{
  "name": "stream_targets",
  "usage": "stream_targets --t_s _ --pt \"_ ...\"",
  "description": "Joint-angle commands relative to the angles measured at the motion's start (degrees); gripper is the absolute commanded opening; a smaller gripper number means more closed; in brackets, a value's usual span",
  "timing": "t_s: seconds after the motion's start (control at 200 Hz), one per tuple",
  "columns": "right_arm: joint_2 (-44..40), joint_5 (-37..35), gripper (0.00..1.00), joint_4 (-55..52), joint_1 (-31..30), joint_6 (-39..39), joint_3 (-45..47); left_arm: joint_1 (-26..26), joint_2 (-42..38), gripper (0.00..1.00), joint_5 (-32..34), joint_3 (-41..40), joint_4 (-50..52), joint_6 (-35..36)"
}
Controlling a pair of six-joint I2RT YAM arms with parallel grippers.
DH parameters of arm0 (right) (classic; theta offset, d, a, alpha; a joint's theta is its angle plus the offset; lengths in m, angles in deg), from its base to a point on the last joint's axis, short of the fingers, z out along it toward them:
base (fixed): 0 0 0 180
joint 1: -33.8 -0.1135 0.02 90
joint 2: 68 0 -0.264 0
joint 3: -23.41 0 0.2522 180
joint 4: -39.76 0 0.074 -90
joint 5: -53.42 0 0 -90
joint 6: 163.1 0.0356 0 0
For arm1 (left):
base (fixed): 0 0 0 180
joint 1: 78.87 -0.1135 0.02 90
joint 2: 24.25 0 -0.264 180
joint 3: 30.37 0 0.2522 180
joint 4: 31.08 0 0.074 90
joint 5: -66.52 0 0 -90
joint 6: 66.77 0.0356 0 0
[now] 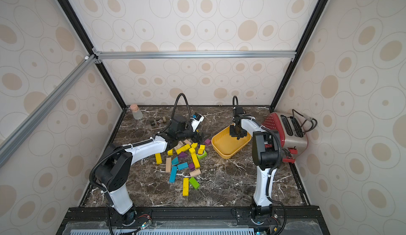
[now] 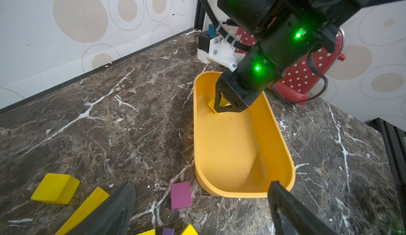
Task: Pick out the yellow building blocks
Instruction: Place the building block in the storage box.
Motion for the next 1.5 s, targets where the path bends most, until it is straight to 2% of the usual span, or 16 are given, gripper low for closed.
stream_targets --t_s 0.0,0.055,0.245,0.456,0.726,1.087,1.247,1.282,1.497 --pt "1.26 0.4 0.1 -0.08 -0.22 -0.8 -2.24 0.51 -1.83 0.94 0.36 0.07 -0.76 -0.44" --pt "2.24 0.09 0.14 -0.1 -0.18 -0.96 -3.12 0.51 -2.12 0.94 0.62 -0.24 -0.38 -0.46" --pt "3.83 0.14 0.36 -1.78 -0.15 -1.84 -5.71 0.6 -3.37 0.95 1.49 -1.34 1.16 0.03" --pt "2.67 0.45 0.5 -2.46 -0.09 -1.56 -4.28 0.64 -4.31 0.95 2.25 -1.67 3.27 -0.02" --pt "-2.32 -0.01 0.49 -1.98 -0.09 -1.07 -0.23 0.65 -5.64 0.95 2.78 -1.92 4.78 0.68" --pt "-18.01 -3.24 0.52 -4.05 -2.19 0.59 8.78 0.61 -7.2 0.97 3.06 -1.96 4.43 0.46" --pt "-24.71 -3.61 0.51 -5.19 -8.27 2.09 14.52 0.65 -8.41 0.97 3.38 -2.96 5.97 -0.11" --pt "-26.32 -3.62 0.5 -5.22 -11.22 2.94 15.88 0.64 -9.11 0.97 3.56 -3.45 6.5 -0.22" --pt "-32.86 -2.05 0.46 -3.39 -22.22 8.41 21.37 0.61 -16.21 0.97 7.33 -8.87 10.92 0.45"
